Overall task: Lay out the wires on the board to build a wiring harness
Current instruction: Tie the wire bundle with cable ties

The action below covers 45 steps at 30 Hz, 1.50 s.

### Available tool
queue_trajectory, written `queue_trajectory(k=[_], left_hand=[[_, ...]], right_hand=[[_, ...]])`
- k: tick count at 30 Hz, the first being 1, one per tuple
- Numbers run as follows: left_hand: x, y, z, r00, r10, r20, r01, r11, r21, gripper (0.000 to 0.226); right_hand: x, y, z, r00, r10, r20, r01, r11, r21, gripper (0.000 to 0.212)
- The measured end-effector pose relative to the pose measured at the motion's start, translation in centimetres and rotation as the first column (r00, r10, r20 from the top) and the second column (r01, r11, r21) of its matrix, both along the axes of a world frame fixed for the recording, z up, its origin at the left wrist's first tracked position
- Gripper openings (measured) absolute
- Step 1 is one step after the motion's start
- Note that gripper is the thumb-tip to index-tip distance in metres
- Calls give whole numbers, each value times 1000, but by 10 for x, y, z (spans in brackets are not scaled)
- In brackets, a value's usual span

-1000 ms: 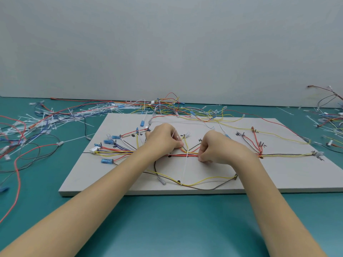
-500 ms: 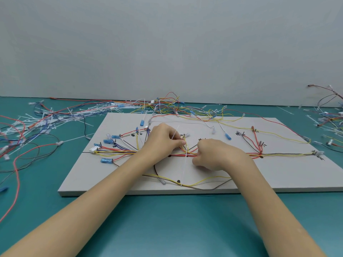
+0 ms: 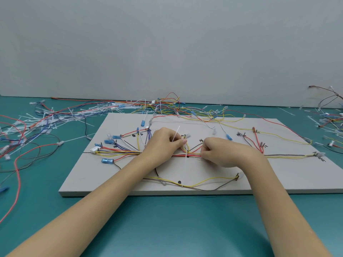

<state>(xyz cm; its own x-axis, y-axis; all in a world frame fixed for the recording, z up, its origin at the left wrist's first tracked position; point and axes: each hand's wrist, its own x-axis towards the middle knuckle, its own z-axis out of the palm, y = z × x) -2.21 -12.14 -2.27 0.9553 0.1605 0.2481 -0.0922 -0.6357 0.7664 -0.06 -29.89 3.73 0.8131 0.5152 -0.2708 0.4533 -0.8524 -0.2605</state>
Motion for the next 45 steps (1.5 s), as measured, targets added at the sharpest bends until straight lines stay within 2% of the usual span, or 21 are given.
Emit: queue_trajectory(k=[3,6,11,12,15,21,28,32,36,38,45], left_hand=[[-1,0,0,1000,7,0,-7,1000,4,23],[-1,0,-1,1000,16,5,-16,1000,-14,21],[-4,-3,2,995,33,97,-17,987,-158,6],[-5,-4,2,992,36,121,-14,984,-179,9],[-6,-6,2,987,11,160,16,986,-164,16],[-5,-9,2,975,-18,221,40,994,-97,14],[-7,-9,2,975,-14,222,47,988,-145,20],[-8,-11,1,976,-38,216,69,988,-137,14],[-9,-14,0,976,-89,200,90,996,4,20],[-9,-13,0,978,-95,186,92,995,27,21],[-7,-7,2,983,-124,137,138,986,-97,21]], right_hand=[[4,-4,0,1000,16,-21,-15,999,49,19],[7,-4,0,1000,11,-24,-6,980,197,18],[9,5,-8,999,40,-9,-34,923,384,11],[8,7,-10,998,60,-27,-44,912,407,10],[9,8,-12,996,78,-52,-46,893,447,13],[11,8,-13,999,40,-27,-22,876,482,13],[13,6,-15,999,36,-35,-12,844,537,17],[15,8,-15,1000,23,13,-26,778,628,25],[17,11,-16,998,-7,61,-39,694,719,29],[19,12,-18,998,-33,49,-15,652,758,30],[21,20,-33,988,-149,27,60,546,836,32]])
